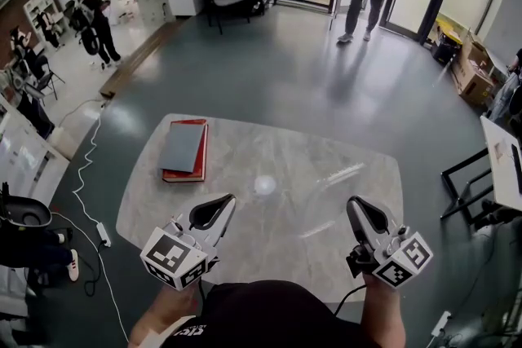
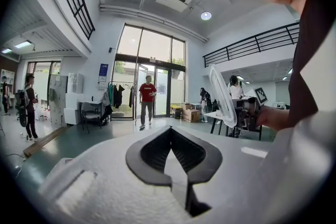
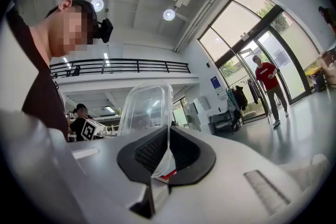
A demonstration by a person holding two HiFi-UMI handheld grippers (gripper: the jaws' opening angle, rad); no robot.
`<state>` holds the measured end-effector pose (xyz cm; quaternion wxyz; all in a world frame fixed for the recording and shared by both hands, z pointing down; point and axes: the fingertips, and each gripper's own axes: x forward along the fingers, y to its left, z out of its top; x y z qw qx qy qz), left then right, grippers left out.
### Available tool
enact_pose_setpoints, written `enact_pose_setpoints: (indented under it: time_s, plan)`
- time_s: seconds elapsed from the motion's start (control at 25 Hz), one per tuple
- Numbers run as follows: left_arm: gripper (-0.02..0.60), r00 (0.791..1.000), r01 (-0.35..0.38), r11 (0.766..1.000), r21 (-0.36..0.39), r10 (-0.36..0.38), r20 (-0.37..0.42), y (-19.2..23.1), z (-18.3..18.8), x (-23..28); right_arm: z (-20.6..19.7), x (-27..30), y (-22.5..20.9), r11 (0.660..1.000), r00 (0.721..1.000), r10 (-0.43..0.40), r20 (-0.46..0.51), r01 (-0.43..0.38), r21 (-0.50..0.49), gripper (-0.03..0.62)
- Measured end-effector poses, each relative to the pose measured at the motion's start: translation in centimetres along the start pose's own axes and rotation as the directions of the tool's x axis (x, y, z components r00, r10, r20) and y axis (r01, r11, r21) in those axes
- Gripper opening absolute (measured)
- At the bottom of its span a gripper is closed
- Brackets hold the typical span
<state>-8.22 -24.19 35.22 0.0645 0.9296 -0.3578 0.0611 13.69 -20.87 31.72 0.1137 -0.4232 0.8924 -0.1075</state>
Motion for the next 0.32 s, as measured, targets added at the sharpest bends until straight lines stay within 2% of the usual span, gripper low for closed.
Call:
enact_pose_setpoints:
  time_s: [0.32]
  plan:
    - [0.003, 1.000, 0.003, 1.000, -0.005, -0.003, -0.005, 0.36, -0.29, -0.23, -0.59, 0.31, 0.04, 1.000, 1.000, -0.007, -0.006, 0.007, 0.012, 0.012]
